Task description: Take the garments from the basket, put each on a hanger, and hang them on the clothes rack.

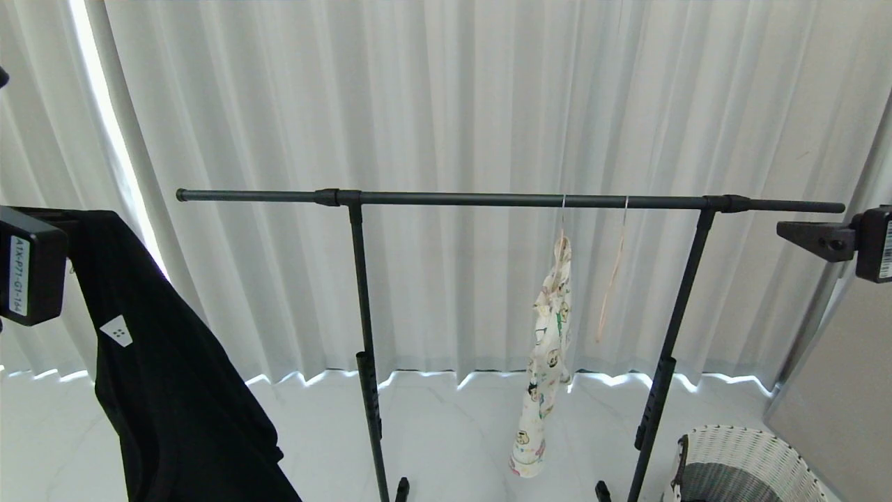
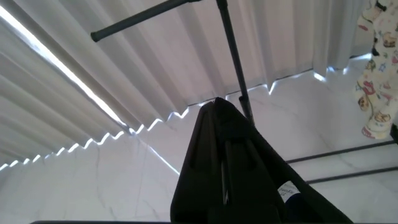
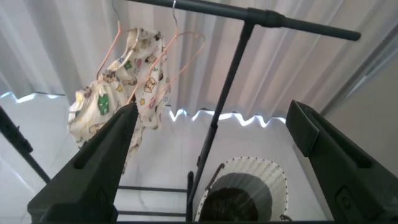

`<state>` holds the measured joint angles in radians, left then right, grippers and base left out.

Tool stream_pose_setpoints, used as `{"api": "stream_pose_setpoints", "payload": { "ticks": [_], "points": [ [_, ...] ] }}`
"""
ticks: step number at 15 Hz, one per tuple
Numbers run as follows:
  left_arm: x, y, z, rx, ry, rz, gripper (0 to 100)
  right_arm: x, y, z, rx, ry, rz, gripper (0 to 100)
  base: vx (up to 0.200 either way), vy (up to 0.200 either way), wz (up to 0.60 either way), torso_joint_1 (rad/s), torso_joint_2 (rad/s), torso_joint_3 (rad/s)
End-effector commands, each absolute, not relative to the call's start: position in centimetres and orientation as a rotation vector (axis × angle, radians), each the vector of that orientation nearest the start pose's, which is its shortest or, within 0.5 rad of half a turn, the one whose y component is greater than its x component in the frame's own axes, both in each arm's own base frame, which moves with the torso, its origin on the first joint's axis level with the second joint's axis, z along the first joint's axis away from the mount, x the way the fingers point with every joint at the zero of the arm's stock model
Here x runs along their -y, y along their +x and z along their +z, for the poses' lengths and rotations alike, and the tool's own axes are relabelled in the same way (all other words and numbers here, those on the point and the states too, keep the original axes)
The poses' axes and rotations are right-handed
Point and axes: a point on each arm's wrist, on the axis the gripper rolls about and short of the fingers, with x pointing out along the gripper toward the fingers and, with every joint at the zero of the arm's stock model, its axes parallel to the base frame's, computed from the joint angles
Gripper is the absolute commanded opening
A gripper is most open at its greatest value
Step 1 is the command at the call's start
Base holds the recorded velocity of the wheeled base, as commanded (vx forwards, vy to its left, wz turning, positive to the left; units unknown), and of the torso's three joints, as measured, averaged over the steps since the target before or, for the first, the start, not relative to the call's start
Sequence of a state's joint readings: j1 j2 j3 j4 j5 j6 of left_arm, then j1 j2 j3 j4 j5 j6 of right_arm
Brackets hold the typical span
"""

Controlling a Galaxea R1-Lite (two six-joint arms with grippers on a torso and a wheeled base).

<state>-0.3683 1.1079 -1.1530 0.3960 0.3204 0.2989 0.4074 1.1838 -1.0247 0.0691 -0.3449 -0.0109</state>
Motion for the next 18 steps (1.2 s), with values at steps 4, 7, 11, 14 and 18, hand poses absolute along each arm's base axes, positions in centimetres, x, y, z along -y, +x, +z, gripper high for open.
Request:
{"api": "stream_pose_setpoints", "payload": {
  "ticks": [4, 7, 11, 14, 18],
  "points": [
    [4.0, 12.4, 31.8, -0.315, 0.412, -0.095, 0, -6.1, 16.0, 30.0, -0.218, -0.1, 0.064, 100, 0.2, 0.0, 0.0, 0.005, 0.0, 0.0],
    [4.0, 12.4, 31.7, -0.316, 0.413, -0.096, 0, -6.1, 16.0, 30.0, -0.218, -0.1, 0.064, 100, 0.2, 0.0, 0.0, 0.006, 0.01, 0.007],
    [4.0, 12.3, 31.8, -0.312, 0.411, -0.095, 0, -6.4, 16.8, 29.4, -0.249, -0.105, 0.063, 100, 0.2, 0.0, 0.0, 0.001, 0.0, -0.001],
    [4.0, 12.2, 31.8, -0.311, 0.411, -0.095, 0, -7.0, 18.2, 28.5, -0.298, -0.078, 0.052, 100, 0.133, 0.0, 0.0, -0.002, 0.0, 0.002],
    [3.9, 12.0, 32.2, -0.285, 0.405, -0.091, 0, -9.1, 22.8, 24.4, -0.455, -0.03, -0.068, 100, 0.0, 0.0, 0.0, 0.0, 0.0, 0.0]
  ]
}}
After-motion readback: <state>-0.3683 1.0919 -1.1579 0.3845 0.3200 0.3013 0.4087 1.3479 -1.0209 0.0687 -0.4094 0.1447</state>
